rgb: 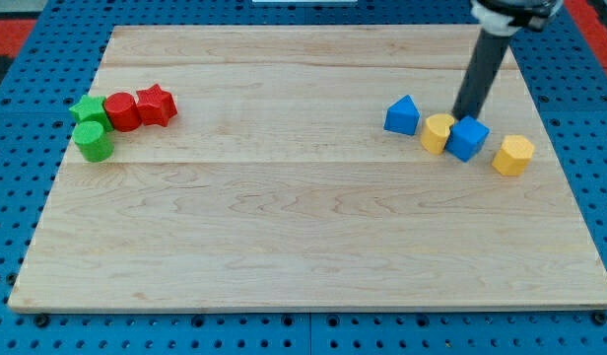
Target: Move the blue triangle towards the red star
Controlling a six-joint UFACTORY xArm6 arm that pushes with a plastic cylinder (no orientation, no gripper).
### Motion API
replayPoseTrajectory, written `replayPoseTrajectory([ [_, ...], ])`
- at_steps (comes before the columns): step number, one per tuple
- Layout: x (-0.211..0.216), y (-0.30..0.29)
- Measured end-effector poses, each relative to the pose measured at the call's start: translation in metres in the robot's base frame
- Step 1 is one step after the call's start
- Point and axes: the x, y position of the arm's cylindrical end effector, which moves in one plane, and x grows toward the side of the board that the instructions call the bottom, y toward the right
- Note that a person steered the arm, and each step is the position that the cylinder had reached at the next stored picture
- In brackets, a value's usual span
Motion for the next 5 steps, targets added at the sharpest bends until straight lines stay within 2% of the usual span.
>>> replayPoseTrajectory([
  [1,-0.009,-0.096],
  [2,-0.009,-0.161],
  [4,-0.001,-0.158],
  [5,0.030,-0.158],
])
